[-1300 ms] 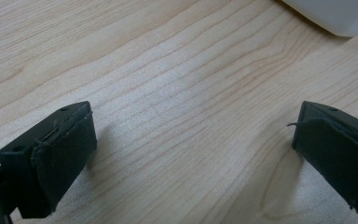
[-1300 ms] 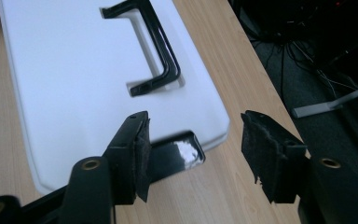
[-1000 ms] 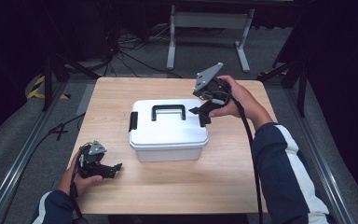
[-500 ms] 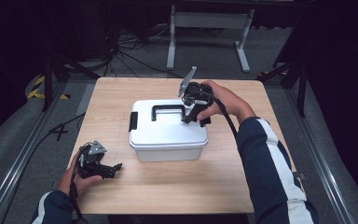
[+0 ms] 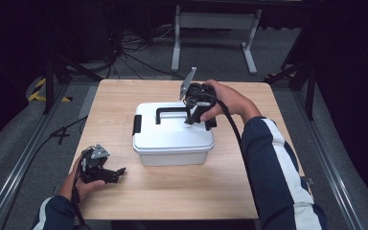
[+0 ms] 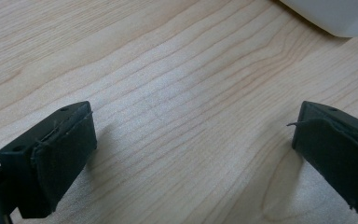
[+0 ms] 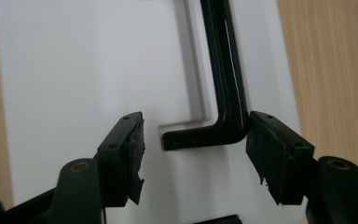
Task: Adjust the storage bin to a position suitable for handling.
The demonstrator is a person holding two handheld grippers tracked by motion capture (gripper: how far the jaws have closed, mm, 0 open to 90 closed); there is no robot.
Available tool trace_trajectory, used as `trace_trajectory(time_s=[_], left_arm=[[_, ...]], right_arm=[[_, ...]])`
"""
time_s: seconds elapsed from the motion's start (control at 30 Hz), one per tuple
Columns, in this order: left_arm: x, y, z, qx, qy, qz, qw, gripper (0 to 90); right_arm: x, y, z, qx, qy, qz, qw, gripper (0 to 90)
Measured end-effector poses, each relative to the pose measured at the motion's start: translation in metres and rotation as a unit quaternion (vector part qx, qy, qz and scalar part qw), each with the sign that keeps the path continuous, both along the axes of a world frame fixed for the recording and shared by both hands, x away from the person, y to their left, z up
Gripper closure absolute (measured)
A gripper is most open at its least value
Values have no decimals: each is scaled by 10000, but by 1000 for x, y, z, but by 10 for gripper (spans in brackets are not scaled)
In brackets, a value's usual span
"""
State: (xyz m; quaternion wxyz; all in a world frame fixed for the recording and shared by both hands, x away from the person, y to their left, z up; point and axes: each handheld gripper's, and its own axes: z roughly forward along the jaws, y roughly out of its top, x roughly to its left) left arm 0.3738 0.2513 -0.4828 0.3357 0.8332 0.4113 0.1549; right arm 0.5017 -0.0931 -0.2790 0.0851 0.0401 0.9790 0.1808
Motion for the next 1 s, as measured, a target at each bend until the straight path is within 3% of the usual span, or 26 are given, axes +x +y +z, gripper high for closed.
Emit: trace_trajectory(time_s=[0.13,0.3,0.47,0.57,0.67,0.83,1.0], left_arm=[[0,0,0,-10,17,-6,10000,1],[1,-1,0,-17,8,-18,10000,1],[1,-1,0,-18,8,-19,10000,1],[1,-1,0,-18,8,-19,10000,1],[1,-1,0,-18,9,-21,10000,1],[1,-1,0,-20,12,-26,10000,1],[1,-1,0,-19,16,-29,10000,1]], right_arm=[[-5,1,9,125,-87,156,9998,406],[-14,14,12,-155,-296,356,9988,457],[-18,24,9,-337,-473,481,9971,633],[-21,30,10,-285,-540,635,9961,744],[-27,37,11,-298,-628,780,9945,796],[-34,42,12,-417,-756,980,9914,840],[-35,41,17,-341,-827,956,9914,844]])
